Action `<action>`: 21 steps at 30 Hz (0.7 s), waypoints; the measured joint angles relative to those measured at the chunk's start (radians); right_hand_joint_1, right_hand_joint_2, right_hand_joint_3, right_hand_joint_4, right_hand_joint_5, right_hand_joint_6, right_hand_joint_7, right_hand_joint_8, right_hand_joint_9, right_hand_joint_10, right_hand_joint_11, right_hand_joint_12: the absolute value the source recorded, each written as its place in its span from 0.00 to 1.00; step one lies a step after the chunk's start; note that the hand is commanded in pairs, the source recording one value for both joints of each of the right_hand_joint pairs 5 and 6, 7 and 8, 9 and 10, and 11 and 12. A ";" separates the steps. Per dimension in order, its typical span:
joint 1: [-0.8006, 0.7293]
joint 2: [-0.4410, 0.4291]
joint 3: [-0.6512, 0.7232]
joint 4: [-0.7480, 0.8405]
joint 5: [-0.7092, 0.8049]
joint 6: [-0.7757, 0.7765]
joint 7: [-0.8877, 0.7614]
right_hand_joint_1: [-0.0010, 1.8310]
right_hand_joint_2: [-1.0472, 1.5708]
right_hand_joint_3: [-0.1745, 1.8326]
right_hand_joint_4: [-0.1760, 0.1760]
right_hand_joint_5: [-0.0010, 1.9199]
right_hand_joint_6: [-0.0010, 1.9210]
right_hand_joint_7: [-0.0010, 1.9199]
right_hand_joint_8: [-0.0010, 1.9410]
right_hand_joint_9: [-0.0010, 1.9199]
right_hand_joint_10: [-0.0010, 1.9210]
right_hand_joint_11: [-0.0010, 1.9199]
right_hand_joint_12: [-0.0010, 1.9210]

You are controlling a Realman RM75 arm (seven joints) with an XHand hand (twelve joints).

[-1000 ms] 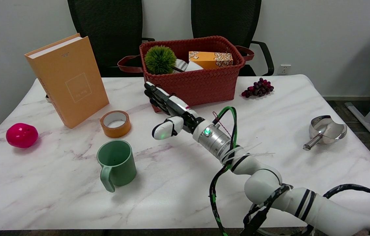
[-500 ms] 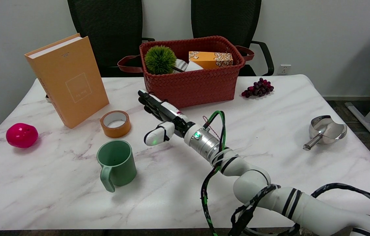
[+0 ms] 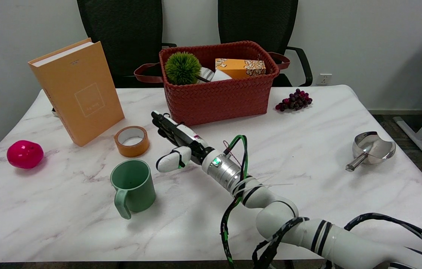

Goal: Pick up the green mug.

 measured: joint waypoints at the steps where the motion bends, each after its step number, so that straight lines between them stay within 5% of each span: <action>1: 0.000 -0.003 -0.001 -0.004 -0.002 0.003 0.001 0.43 0.28 0.11 0.50 0.00 0.00 0.03 0.03 0.00 0.00 0.04 0.04; 10: -0.006 -0.038 -0.013 -0.048 -0.041 0.047 0.028 0.48 0.27 0.08 0.50 0.00 0.00 0.04 0.04 0.00 0.00 0.04 0.04; 14: -0.009 -0.052 -0.015 -0.067 -0.062 0.064 0.048 0.49 0.25 0.18 0.50 0.00 0.00 0.04 0.04 0.00 0.00 0.04 0.04; 21: -0.019 -0.080 -0.019 -0.100 -0.089 0.102 0.072 0.50 0.25 0.22 0.50 0.00 0.00 0.05 0.05 0.00 0.00 0.04 0.04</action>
